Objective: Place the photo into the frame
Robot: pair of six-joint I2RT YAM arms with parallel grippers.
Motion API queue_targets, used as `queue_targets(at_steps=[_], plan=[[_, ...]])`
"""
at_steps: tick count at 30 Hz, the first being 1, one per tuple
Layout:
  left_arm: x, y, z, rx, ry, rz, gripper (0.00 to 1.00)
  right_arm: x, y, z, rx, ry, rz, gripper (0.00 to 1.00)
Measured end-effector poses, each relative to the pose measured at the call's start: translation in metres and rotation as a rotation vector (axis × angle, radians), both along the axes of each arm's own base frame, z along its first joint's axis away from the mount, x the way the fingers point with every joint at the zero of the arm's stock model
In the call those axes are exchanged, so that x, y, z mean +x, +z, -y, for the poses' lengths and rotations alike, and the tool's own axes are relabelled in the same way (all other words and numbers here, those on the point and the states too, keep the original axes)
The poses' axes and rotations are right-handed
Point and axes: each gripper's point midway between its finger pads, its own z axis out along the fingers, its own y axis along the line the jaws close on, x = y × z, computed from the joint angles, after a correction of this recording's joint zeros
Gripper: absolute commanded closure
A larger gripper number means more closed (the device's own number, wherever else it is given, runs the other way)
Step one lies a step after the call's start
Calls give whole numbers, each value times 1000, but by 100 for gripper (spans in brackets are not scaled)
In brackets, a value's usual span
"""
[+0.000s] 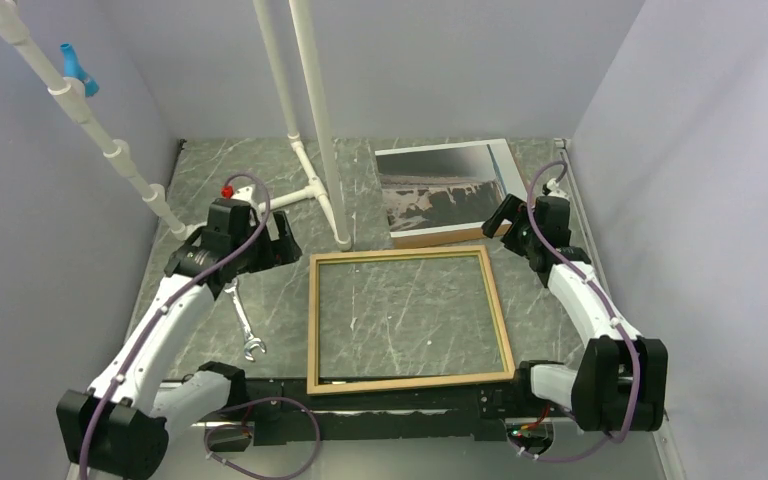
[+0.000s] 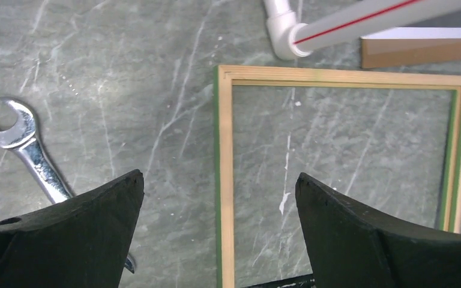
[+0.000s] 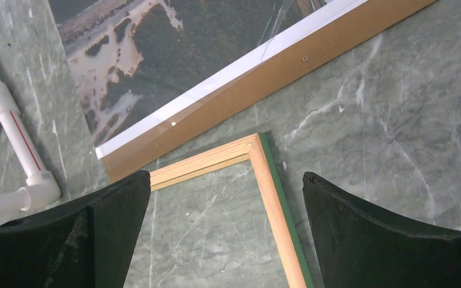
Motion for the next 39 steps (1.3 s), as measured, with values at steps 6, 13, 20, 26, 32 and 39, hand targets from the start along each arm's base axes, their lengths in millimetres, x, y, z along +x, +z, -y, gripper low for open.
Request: queue_targets(at_steps=[6, 13, 20, 26, 32, 39], plan=[[-2, 32, 15, -70, -97, 147, 1, -9, 11, -1, 28, -17, 30, 0], [-2, 48, 28, -74, -233, 235, 1, -21, 0, -8, 57, 16, -32, 0], [-1, 51, 38, -69, -327, 250, 1, -30, 1, -16, 72, 70, -36, 0], [10, 76, 61, -40, -421, 295, 1, -42, -10, -33, 124, 142, -59, 0], [18, 83, 86, 0, -489, 312, 1, -53, -19, -52, 143, 209, -87, 0], [52, 81, 89, 42, -402, 306, 1, -61, -20, -57, 144, 229, -78, 0]])
